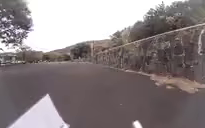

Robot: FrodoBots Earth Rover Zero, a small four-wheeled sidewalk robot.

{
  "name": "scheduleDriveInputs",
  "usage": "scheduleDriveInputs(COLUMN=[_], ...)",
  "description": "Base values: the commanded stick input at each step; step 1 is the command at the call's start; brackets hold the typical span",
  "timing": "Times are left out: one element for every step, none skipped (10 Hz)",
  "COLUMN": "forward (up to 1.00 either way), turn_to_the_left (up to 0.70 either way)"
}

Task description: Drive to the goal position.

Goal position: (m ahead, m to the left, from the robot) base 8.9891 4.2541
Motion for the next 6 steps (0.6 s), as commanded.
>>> scheduleDriveInputs(forward=[1.0,1.0,1.0,1.0,1.0,1.0], turn_to_the_left=[0.0,0.0,0.0,0.0,0.0,0.0])
